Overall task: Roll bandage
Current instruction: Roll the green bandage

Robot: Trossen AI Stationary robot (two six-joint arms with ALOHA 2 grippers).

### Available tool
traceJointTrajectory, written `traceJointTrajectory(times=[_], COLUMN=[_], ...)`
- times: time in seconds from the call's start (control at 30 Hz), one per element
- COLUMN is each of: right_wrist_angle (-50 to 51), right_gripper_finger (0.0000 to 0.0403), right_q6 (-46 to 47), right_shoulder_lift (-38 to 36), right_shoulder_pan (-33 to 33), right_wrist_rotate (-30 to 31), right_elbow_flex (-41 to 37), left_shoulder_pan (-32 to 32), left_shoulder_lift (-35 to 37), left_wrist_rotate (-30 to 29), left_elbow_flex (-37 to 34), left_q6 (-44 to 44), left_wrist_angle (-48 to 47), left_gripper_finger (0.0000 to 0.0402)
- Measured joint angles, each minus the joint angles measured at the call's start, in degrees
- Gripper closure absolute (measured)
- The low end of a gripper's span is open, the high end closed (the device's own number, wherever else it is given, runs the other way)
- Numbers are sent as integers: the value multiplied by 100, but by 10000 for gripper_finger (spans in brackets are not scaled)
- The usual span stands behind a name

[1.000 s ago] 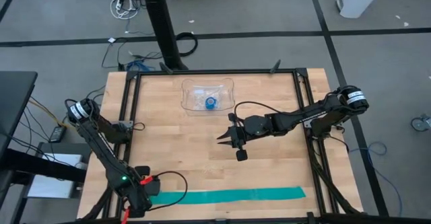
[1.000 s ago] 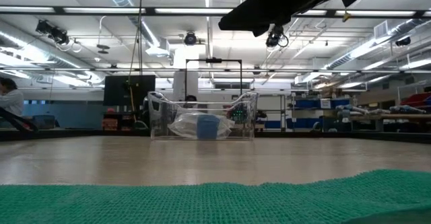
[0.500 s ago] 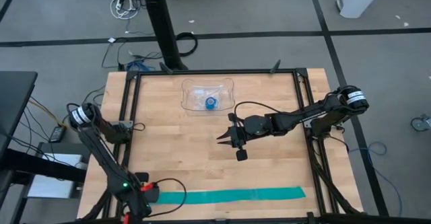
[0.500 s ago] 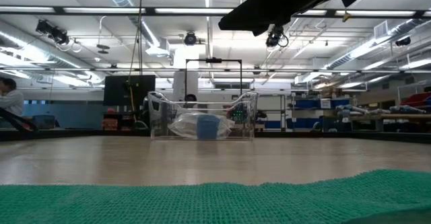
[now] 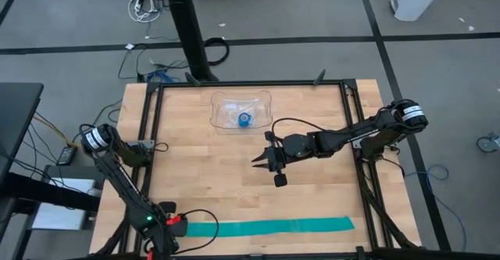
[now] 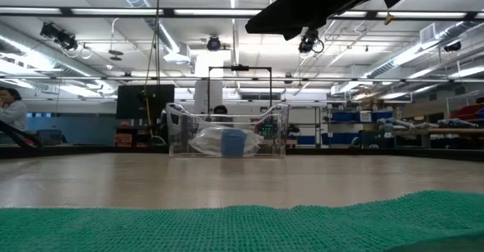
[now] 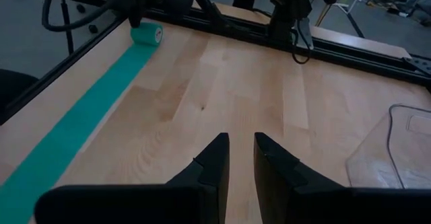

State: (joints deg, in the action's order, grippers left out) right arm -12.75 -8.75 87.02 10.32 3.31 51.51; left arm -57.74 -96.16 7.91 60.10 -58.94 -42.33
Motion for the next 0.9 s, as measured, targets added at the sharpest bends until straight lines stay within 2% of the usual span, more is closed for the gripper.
traceJointTrajectory(times=[0.47,0.9], right_wrist_angle=[0,0], right_gripper_finger=[347,350], right_q6=[-90,-57], right_shoulder_lift=[0,0], right_shoulder_pan=[0,2], right_wrist_rotate=[0,0], right_elbow_flex=[0,-2], left_shoulder_pan=[80,337], left_shoulder_lift=[-41,-261], left_wrist_rotate=[-541,-573], left_elbow_flex=[-23,-39], left_q6=[16,221], left_wrist_angle=[-81,254], left_gripper_finger=[378,378])
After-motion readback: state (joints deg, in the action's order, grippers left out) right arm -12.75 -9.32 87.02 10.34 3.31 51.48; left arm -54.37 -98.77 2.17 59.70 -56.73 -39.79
